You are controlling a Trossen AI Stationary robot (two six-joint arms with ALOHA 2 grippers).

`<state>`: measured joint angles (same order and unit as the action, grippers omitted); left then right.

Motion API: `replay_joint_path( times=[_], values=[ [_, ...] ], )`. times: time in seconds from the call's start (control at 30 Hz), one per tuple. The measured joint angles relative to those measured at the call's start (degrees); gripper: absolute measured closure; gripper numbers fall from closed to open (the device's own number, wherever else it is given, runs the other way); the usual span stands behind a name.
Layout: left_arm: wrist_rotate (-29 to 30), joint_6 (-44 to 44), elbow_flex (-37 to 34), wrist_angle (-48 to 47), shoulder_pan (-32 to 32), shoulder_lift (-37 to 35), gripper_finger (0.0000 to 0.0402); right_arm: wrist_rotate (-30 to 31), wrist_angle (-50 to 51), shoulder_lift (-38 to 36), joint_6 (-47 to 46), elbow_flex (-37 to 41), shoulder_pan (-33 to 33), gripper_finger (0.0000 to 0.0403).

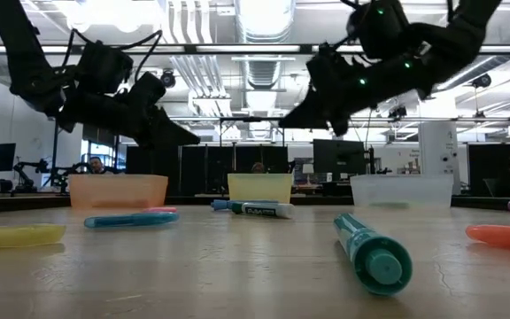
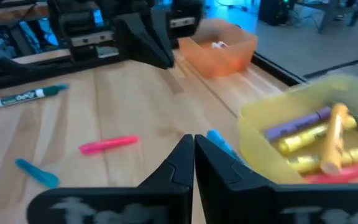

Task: Pick & Place Markers
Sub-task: Put the yellow pen into the transparent bin

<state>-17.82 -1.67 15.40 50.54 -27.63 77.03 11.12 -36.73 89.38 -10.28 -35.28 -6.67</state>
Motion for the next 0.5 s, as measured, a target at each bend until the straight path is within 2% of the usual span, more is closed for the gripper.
replay_joint_path(
  times=[0.13, 0.23, 0.37, 0.5],
  values=[
    [0.27, 0.1, 0.71, -7.37, 3.04, -0.14, 0.0348, 2.43, -2.62, -0.17, -1.48, 2.66, 1.06, 0.0394],
    [2.6, 0.3, 2.81, -15.75, 5.73, -0.26, 0.0321, 2.58, -2.88, -0.17, -1.74, 2.97, 1.55, 0.0394],
    [9.84, 0.28, 6.65, -28.35, 11.19, -0.26, 0.0295, 2.58, -2.99, -0.17, -1.66, 2.35, 2.63, 0.0394],
    [15.88, 0.43, 11.46, -40.56, 17.85, -0.28, 0.0287, 2.58, -3.05, -0.17, -1.53, 1.66, 3.91, 0.0394]
  ],
)
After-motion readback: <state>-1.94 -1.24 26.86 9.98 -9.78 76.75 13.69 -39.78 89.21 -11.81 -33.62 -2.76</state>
